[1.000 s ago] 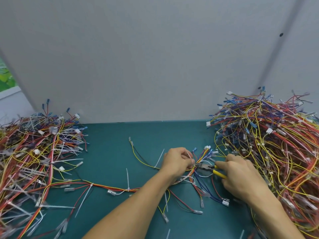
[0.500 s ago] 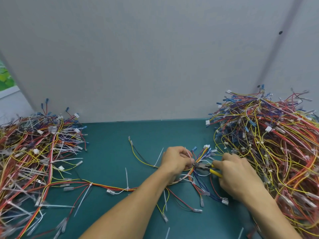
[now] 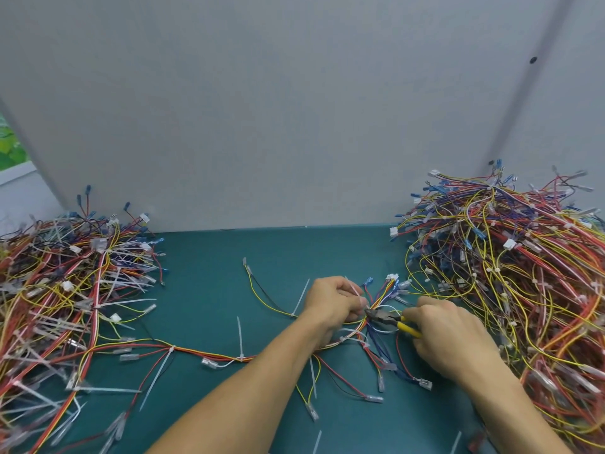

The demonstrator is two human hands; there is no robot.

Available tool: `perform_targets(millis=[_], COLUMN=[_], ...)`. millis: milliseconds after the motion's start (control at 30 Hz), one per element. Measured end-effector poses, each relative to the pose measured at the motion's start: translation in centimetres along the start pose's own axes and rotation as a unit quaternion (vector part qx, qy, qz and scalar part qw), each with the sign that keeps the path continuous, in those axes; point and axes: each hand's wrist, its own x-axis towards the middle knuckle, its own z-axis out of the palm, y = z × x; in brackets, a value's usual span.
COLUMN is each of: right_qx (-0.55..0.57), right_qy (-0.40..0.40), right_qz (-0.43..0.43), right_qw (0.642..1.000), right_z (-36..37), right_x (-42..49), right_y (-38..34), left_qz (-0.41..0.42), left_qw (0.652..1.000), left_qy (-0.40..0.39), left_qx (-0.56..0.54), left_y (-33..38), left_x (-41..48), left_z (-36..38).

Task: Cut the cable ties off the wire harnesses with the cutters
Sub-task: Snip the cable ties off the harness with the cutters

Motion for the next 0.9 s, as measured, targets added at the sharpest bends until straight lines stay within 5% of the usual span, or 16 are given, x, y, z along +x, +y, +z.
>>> perform_targets(millis=[300, 433, 600, 900], right_qx=[0.013, 0.005, -0.009, -0.029], right_qy=[0.033, -0.03, -0.064, -0.061], right_qz=[0.021, 0.008, 0.0, 0.025], right_qw=[0.999, 1.0, 0.998, 0.997], right_z=[-1.8, -2.7, -3.1, -1.8], right_x=[-0.6, -1.3, -2.4, -4.7], right_y=[0.9, 1.1, 0.4, -1.2], left_qz=[-0.033, 0.038, 0.146, 0.157], left_qw=[0.99, 0.999, 0.949, 0.932], left_qy=[0.044, -0.007, -0.117, -0.142], left_qx=[-0.127, 0.026, 0.253, 0.294], left_y=[1.7, 1.4, 1.2, -0.4], left_x=[-1.1, -3.1, -3.7, -3.1], left_z=[-3.7, -4.0, -2.9, -2.1])
